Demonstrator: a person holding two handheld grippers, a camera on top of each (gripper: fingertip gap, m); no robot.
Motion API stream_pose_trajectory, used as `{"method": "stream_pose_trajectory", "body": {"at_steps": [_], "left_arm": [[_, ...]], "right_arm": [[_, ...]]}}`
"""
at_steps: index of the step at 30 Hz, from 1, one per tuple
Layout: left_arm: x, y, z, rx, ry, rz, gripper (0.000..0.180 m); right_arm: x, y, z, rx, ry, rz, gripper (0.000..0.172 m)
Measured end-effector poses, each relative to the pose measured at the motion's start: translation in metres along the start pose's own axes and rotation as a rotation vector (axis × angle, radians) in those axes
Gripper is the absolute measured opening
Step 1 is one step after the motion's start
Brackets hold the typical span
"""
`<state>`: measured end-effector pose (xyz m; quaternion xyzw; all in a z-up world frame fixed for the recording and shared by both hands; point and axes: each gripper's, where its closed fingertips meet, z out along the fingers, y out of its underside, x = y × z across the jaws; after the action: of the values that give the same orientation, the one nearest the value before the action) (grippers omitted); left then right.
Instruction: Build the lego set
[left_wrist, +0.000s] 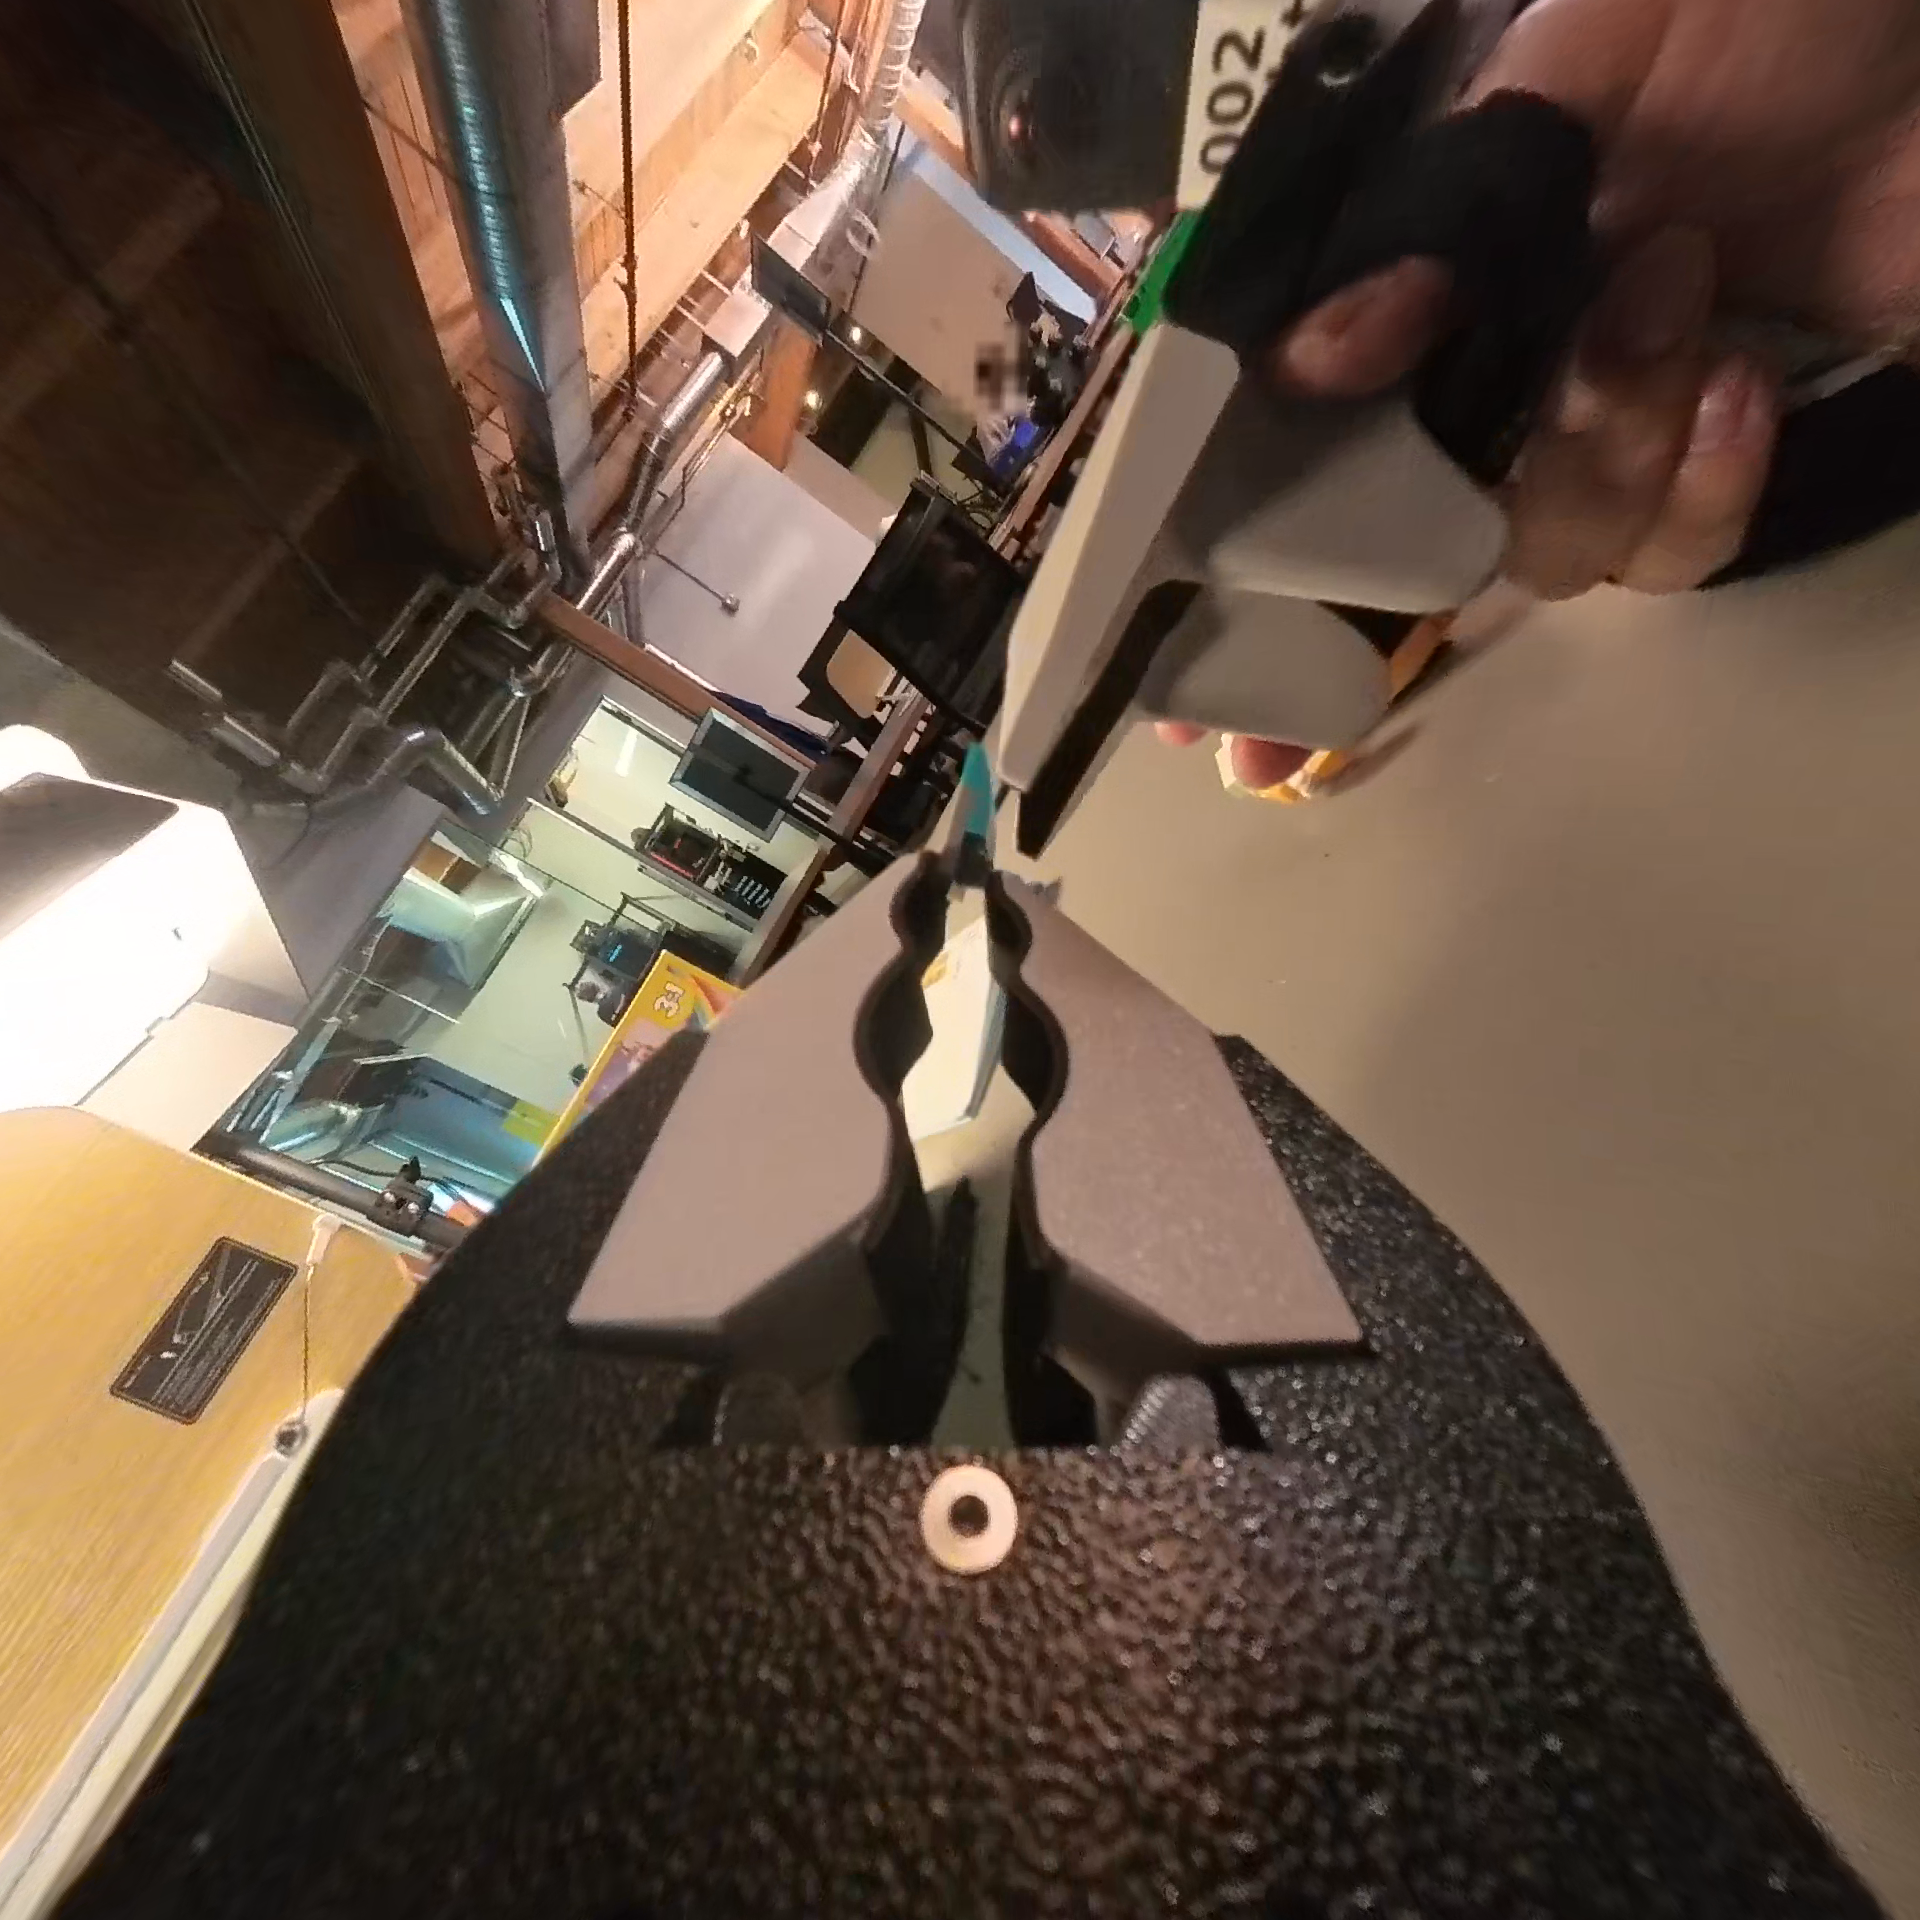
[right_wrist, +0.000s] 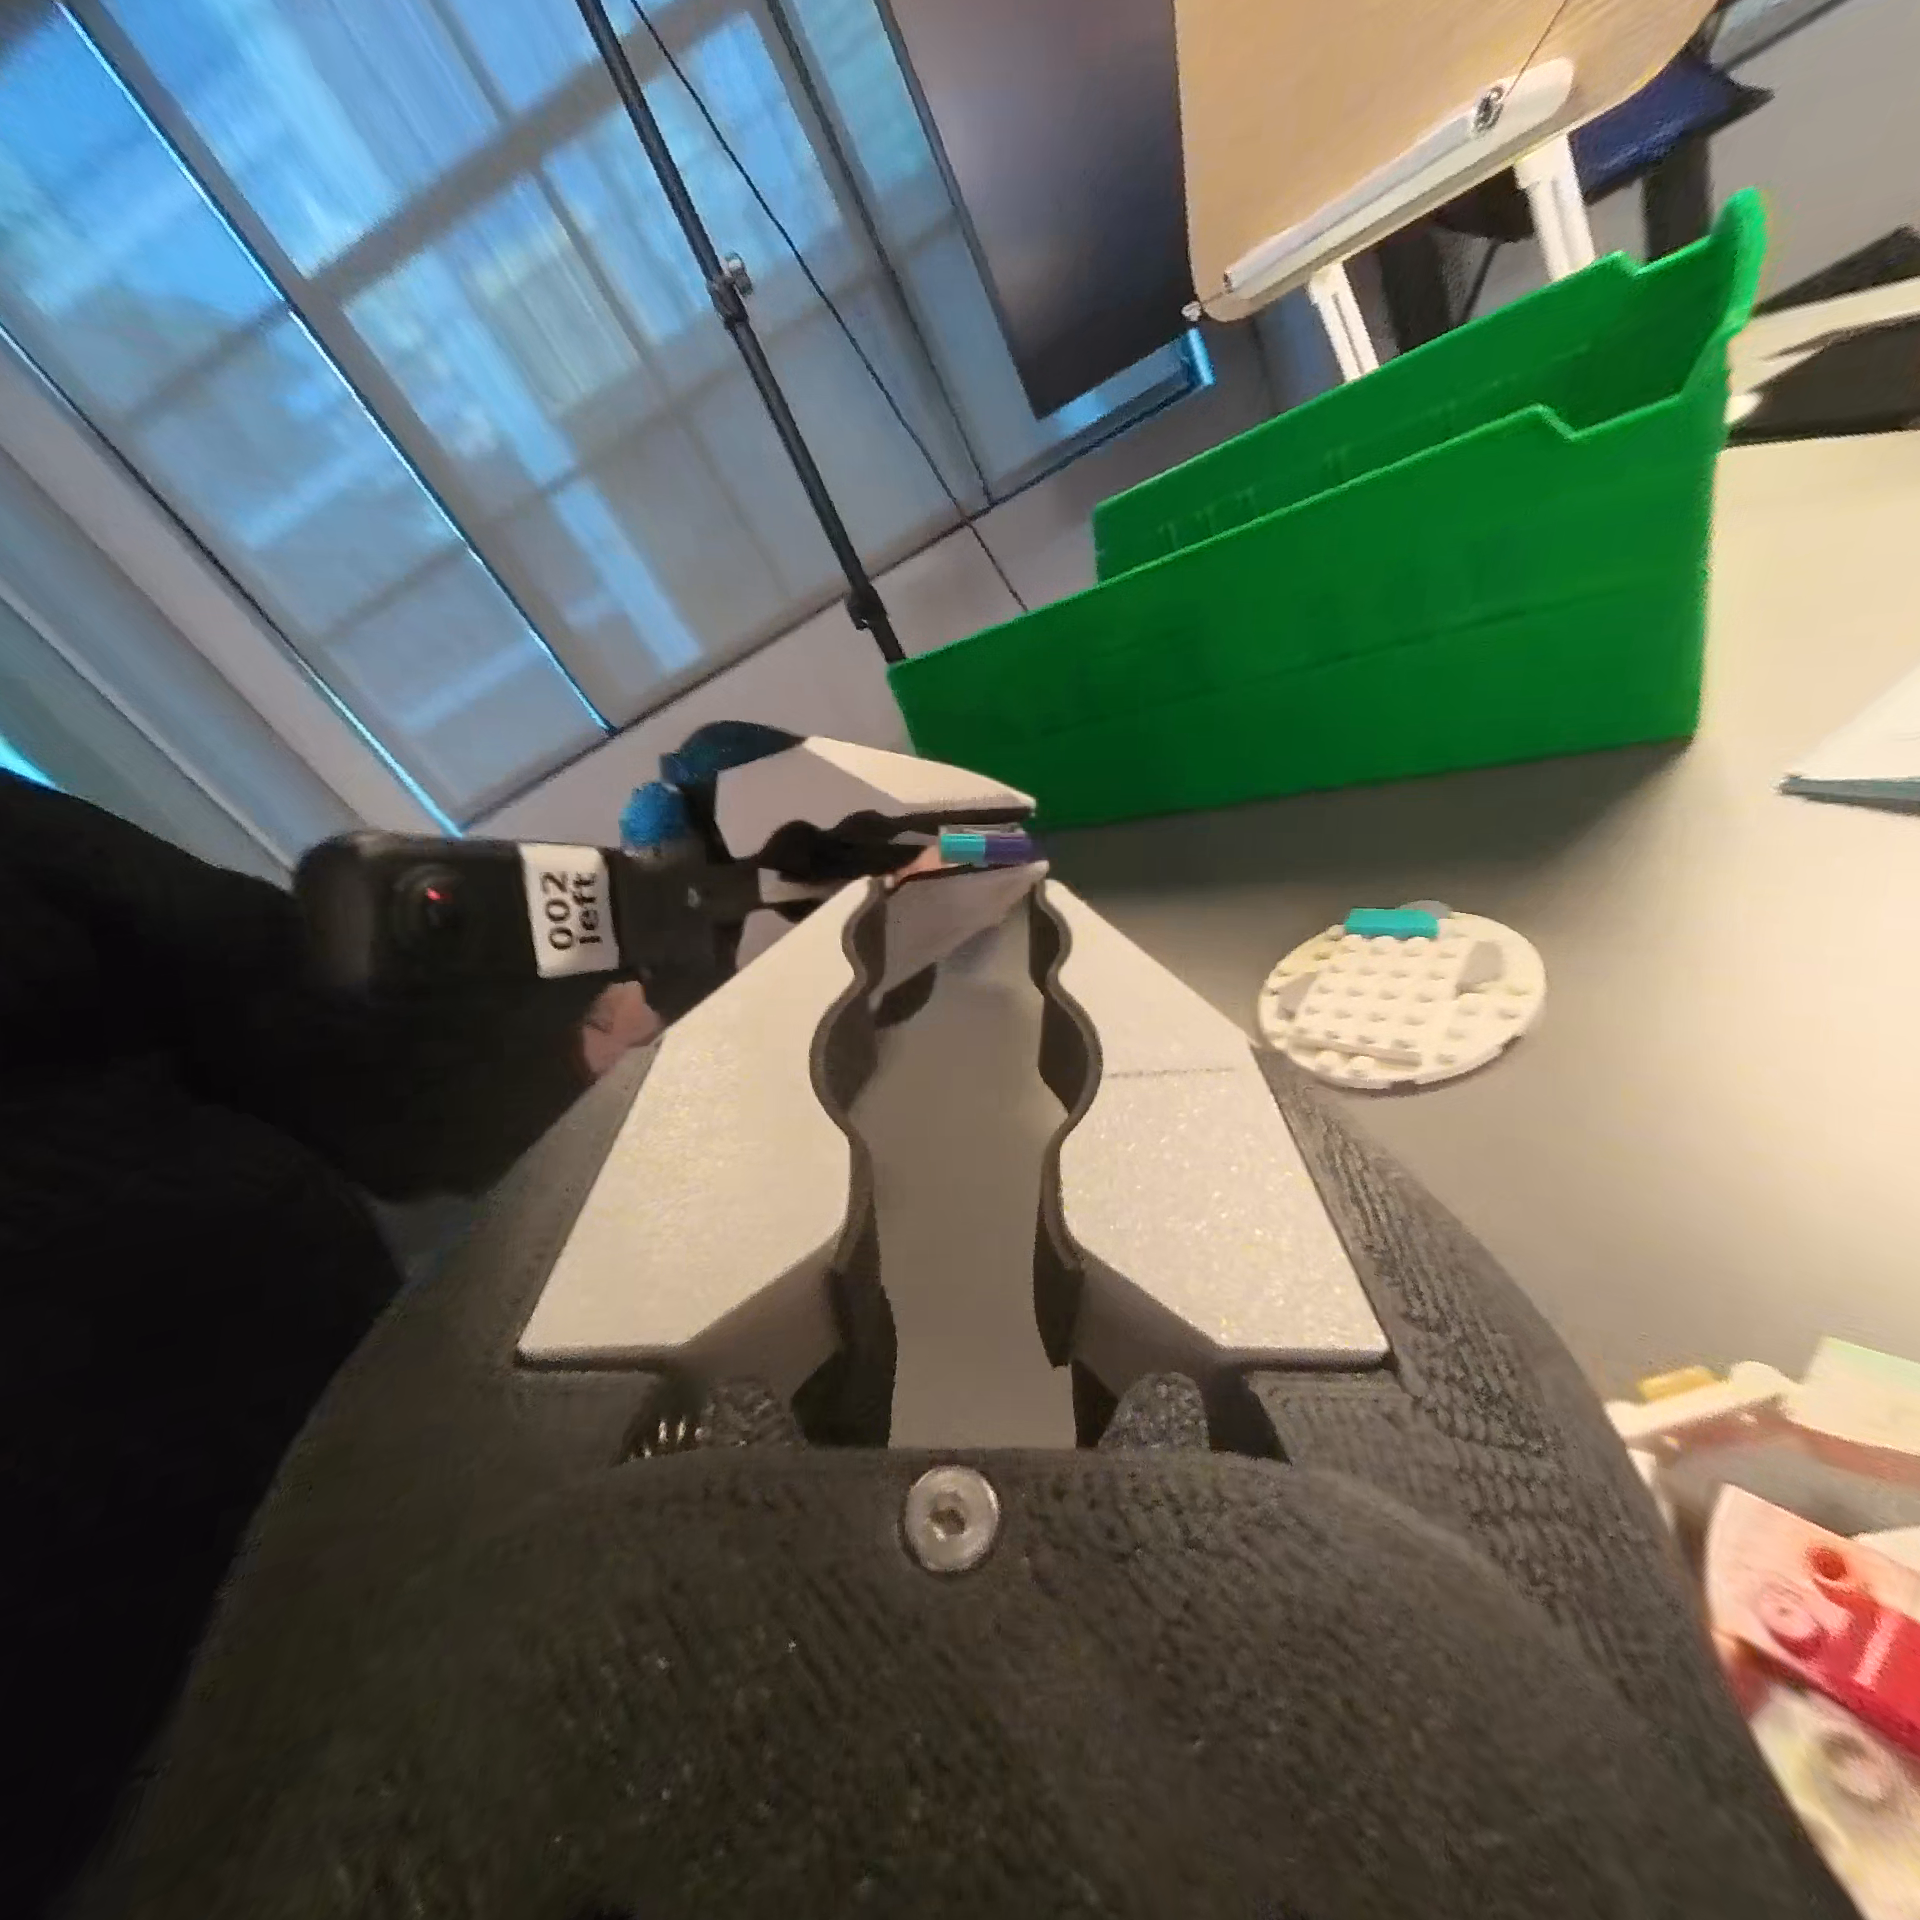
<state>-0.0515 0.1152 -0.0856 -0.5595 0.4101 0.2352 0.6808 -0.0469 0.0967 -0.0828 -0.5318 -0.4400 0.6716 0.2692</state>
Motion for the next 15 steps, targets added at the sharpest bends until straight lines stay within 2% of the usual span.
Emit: {"method": "stream_pose_trajectory", "body": {"at_steps": [4, 9, 15], "left_arm": [[-0.006, -0.001, -0.002, -0.006, -0.075, 0.142, 0.004], [-0.009, -0.005, -0.003, -0.029, -0.161, 0.389, 0.004], [-0.009, -0.007, -0.004, -0.039, -0.186, 0.505, 0.004]], "right_arm": [[-0.008, -0.005, 0.000, 0.055, -0.129, 0.224, 0.025], [-0.003, -0.012, -0.005, 0.136, -0.238, 0.543, 0.011], [-0.001, -0.009, -0.005, 0.123, -0.260, 0.626, 0.005]]}}
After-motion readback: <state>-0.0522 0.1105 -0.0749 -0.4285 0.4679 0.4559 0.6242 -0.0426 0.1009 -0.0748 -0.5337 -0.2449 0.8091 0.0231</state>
